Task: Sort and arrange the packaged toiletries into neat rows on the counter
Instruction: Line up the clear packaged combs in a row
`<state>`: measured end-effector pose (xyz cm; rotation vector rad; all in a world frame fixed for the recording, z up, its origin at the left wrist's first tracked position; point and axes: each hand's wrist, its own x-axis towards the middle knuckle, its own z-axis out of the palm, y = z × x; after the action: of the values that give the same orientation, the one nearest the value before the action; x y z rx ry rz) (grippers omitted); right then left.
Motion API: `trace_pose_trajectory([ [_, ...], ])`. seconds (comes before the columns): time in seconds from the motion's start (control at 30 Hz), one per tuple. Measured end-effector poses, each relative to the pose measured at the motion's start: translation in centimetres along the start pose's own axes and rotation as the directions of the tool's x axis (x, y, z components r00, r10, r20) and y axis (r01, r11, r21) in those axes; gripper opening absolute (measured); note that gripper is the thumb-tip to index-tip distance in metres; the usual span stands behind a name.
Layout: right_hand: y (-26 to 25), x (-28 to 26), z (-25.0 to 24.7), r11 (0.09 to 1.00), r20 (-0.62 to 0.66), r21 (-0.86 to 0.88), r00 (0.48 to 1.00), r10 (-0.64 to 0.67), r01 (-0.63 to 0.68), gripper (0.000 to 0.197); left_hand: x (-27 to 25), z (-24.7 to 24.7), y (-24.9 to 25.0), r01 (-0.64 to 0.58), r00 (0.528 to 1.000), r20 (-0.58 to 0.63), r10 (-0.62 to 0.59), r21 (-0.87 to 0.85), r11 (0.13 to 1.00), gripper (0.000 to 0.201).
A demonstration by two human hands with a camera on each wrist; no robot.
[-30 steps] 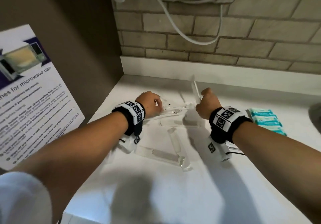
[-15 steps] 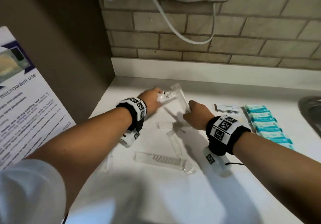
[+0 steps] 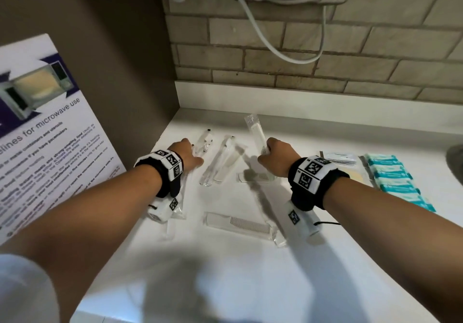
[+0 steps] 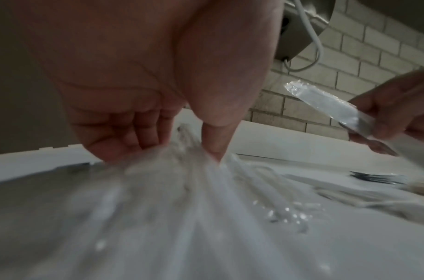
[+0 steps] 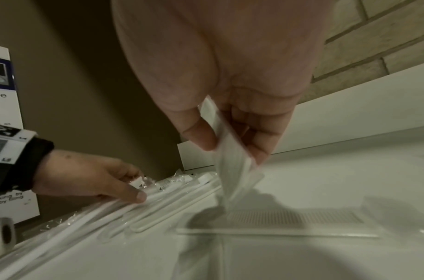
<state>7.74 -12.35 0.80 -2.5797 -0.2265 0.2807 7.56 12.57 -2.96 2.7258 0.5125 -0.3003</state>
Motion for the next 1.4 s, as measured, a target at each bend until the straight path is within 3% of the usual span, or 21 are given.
trace_pose_trajectory([
  [0.07, -0.3, 0.0, 0.0, 1.000, -0.011, 0.006, 1.000, -0.013, 0.013, 0.010, -0.7, 0.1, 0.2, -0.010, 0.999, -0.050, 0.014, 0.076, 0.997, 0.077],
  [0.17, -0.4, 0.0, -0.2, 1.000, -0.024, 0.023, 1.000, -0.003, 0.003, 0.016, -1.9, 0.0, 1.9, -0.199, 0.953, -0.211, 0.218, 0.106, 0.974, 0.066],
  [0.23, -0.1, 0.1, -0.4, 1.000, -0.038, 0.022, 0.999, 0.016, -0.016, 0.022, -2.8, 0.2, 3.7, -0.377, 0.914, -0.159, 0.373, 0.005, 0.926, 0.044],
  [0.33, 0.7, -0.1, -1.1, 0.999, -0.049, -0.015, 0.998, 0.043, -0.044, 0.015, -3.8, 1.6, 6.2, -0.456, 0.890, 0.035, 0.455, 0.092, 0.885, 0.019],
  [0.4, 1.3, -0.3, -1.5, 0.998, -0.057, -0.039, 0.997, 0.055, -0.058, 0.012, -3.8, 2.4, 7.3, -0.438, 0.899, 0.087, 0.429, 0.175, 0.882, 0.023],
  [0.5, 2.1, -0.8, -1.9, 0.995, -0.049, -0.068, 0.996, 0.071, -0.075, 0.010, -3.0, 2.9, 7.8, -0.406, 0.913, 0.050, 0.405, 0.226, 0.886, 0.028],
  [0.6, 3.1, -1.3, -1.9, 0.994, -0.036, -0.038, 0.994, 0.099, -0.100, 0.021, -2.6, 3.3, 8.3, -0.390, 0.919, 0.037, 0.392, 0.228, 0.892, 0.016],
  [0.7, 3.8, -1.4, -1.9, 0.993, -0.040, -0.041, 0.993, 0.107, -0.108, 0.024, -2.6, 3.5, 8.8, -0.373, 0.928, 0.102, 0.359, 0.206, 0.905, 0.011],
  [0.77, 4.1, -1.3, -2.0, 0.993, -0.045, -0.048, 0.993, 0.108, -0.110, 0.023, -2.3, 3.8, 8.8, -0.405, 0.914, 0.117, 0.389, 0.206, 0.891, 0.014],
  [0.83, 4.3, -1.0, -2.2, 0.992, -0.057, -0.040, 0.992, 0.115, -0.117, 0.021, -1.9, 4.2, 8.7, -0.426, 0.903, 0.142, 0.406, 0.164, 0.890, 0.030],
  [0.97, 4.8, -0.5, -2.8, 0.992, -0.078, 0.009, 0.989, 0.127, -0.127, 0.015, -1.9, 4.6, 9.2, -0.465, 0.883, 0.132, 0.451, 0.105, 0.879, 0.037],
  [1.13, 5.4, -0.3, -3.4, 0.989, -0.111, 0.020, 0.983, 0.145, -0.144, 0.009, -3.2, 5.3, 11.7, -0.604, 0.794, 0.175, 0.581, 0.124, 0.788, 0.051],
  [1.4, 6.0, -0.8, -4.0, 0.993, -0.098, 0.055, 0.989, 0.111, -0.106, 0.005, -2.1, 5.4, 12.9, -0.467, 0.884, 0.106, 0.456, 0.259, 0.845, 0.041],
])
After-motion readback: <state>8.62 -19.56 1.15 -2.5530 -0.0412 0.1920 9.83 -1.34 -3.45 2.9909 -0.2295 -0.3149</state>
